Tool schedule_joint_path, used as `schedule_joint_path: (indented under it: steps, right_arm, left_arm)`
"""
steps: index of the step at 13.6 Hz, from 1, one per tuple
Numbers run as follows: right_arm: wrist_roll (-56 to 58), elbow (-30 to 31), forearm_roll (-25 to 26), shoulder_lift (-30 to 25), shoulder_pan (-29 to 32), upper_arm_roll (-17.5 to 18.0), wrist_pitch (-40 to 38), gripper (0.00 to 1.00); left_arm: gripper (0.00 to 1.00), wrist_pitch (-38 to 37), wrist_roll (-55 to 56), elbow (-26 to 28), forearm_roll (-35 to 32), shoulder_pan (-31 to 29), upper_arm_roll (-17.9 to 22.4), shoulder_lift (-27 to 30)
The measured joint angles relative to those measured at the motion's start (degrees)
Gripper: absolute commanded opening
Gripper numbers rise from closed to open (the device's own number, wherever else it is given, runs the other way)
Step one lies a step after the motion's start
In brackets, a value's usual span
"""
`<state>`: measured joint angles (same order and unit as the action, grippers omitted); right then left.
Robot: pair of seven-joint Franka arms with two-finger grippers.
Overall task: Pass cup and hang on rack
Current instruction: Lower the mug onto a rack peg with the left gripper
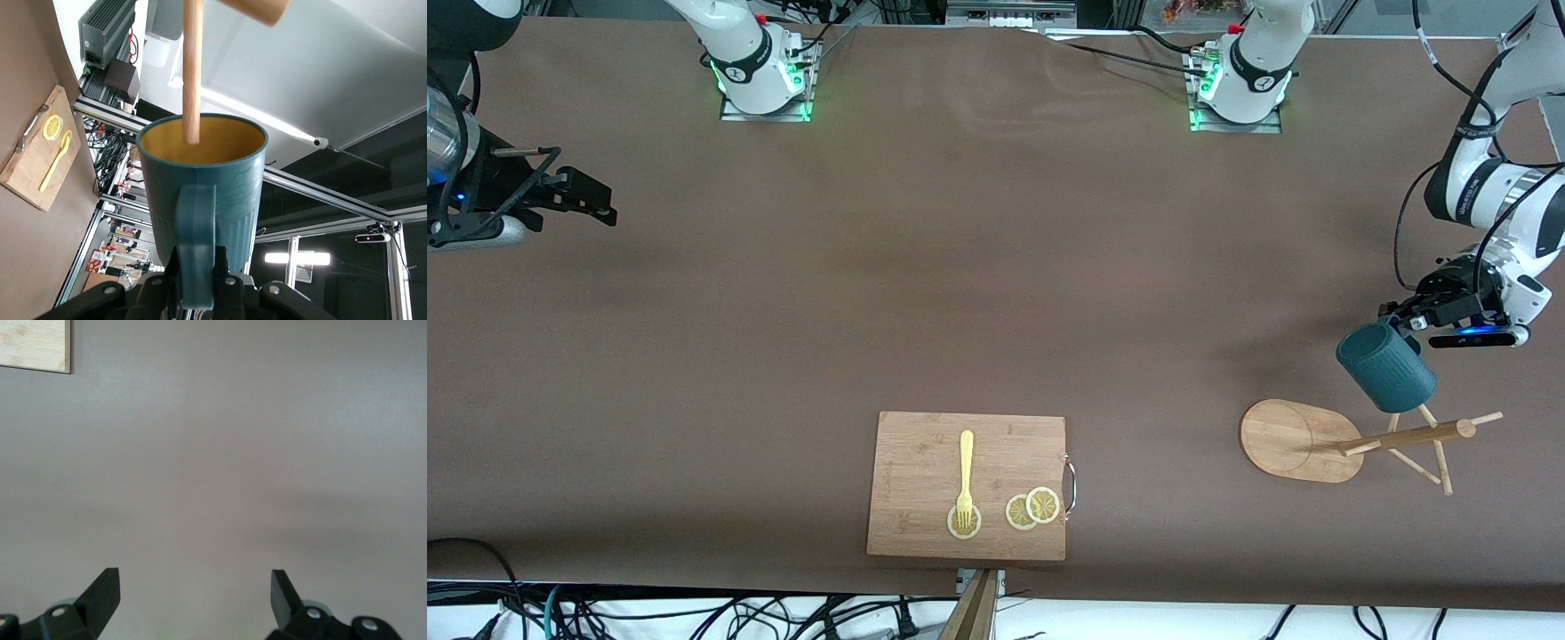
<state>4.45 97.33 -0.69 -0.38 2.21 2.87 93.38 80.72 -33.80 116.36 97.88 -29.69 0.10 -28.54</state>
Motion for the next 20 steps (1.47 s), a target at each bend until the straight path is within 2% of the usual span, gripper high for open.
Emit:
schedule_joint_path:
  steps: [8,18,19,20]
  right_arm:
    - [0.0,0.0,0.0,0.0,0.0,0.0,0.0,1.00]
    - [0.0,0.0,0.0,0.0,0.0,0.0,0.0,1.00]
    - [0.0,0.0,0.0,0.0,0.0,0.0,0.0,1.00]
    - [0.0,0.0,0.0,0.0,0.0,0.0,0.0,1.00]
  left_arm:
    - [0.00,-2.2,0.2,-2.9,1.8,-0.6,0.0,-6.4]
    - [0.00,-2.2,0.3,-7.9,1.9,-1.4,0.3,-8.9]
    - [0.01,-2.2,0.3,-8.0,1.9,-1.4,0.3,-9.2]
    - [0.07,-2.2,0.3,-8.4,1.8,-1.4,0.5,-9.5]
